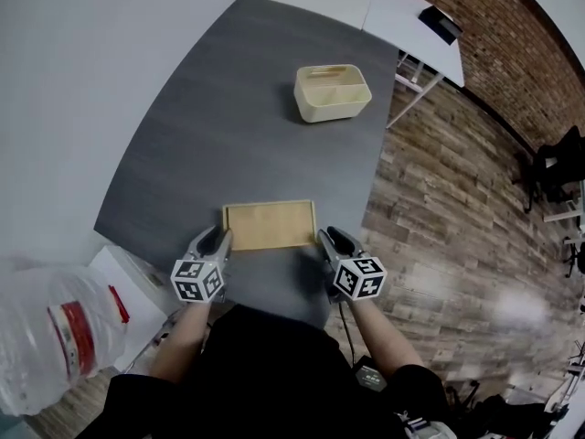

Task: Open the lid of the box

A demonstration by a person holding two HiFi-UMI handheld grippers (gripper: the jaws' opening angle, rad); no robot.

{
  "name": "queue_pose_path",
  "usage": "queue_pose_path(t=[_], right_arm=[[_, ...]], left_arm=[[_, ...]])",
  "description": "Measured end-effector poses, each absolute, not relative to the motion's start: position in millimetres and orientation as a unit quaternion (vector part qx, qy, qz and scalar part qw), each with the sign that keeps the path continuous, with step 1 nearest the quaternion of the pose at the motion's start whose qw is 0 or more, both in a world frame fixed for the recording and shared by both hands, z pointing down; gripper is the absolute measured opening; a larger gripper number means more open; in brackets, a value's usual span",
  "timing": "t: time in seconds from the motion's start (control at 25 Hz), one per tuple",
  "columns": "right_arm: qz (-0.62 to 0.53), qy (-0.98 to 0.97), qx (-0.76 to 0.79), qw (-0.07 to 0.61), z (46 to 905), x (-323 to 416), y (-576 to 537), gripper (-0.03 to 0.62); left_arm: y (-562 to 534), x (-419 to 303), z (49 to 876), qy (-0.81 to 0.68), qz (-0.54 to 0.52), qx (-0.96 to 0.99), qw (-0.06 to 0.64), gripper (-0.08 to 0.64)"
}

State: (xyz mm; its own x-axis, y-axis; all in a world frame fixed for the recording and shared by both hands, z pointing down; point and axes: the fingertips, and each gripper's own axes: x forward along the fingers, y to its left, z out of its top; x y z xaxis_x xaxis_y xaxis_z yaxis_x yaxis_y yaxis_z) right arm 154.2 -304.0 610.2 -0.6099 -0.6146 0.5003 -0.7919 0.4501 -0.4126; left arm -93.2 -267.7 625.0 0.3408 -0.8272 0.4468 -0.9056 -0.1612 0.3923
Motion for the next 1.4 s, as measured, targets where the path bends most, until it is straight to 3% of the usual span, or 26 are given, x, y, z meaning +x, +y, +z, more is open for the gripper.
queue_pose_path(t=[0.28,0.44,0.72,1.4], right_arm=[[0.419,-0.817,0.38,0.111,634,138,-313,0.146],[0.46,-0.802,0.37,0.093,640,132,-316,0.121],[0.499,-0.782,0.368,0.068,642,135,-314,0.075],[0.517,-0.77,0.371,0.041,642,141,-299,0.081]], left_arm=[[-268,-93,635,-0.566,0.082,0.755,0.32,0.098],[-268,-92,634,-0.561,0.076,0.757,0.325,0.091],[-271,-90,636,-0.545,0.063,0.764,0.338,0.089],[-293,-93,639,-0.539,0.086,0.763,0.346,0.1]])
